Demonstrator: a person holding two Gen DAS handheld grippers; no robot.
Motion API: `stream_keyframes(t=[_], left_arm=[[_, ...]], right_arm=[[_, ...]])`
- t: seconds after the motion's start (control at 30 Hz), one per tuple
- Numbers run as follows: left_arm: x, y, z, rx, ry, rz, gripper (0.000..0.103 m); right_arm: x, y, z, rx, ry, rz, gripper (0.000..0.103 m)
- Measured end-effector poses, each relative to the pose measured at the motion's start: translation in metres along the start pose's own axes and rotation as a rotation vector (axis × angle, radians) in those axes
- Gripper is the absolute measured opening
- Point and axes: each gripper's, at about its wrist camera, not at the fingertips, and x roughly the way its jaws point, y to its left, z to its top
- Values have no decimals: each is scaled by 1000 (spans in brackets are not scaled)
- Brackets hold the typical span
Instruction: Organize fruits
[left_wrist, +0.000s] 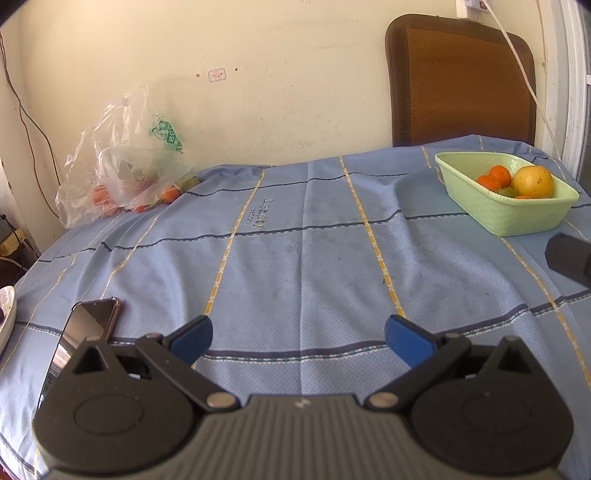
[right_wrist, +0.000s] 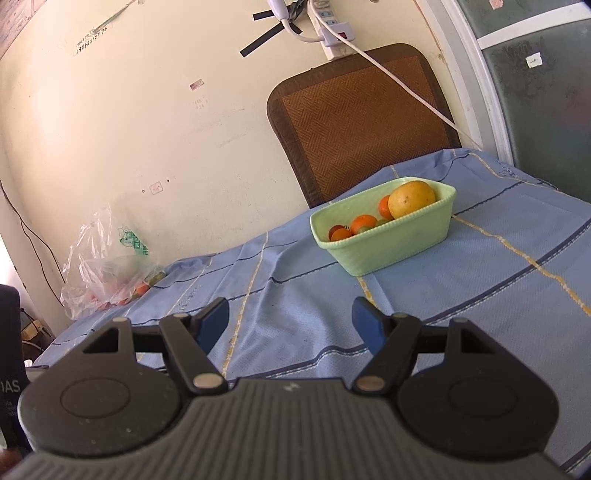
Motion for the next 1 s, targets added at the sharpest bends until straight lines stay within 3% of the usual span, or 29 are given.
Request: stream_keyframes(t=[0.27,0.43,0.83,1.0], left_arm=[[-15,-3,35,-1,-87,9,103],[-23,-7,48,-14,-116,-6,103],[-20,-17,39,18,-90,-6,103],[-24,-20,39,35,-120,-17,103]], right_arm=[[4,-4,43,0,-18,36,75],[-5,-6,38,21,-70,28,76],[-8,-7,30,-6,-96,6,76],[-8,-5,28,-21,-98,6,76]])
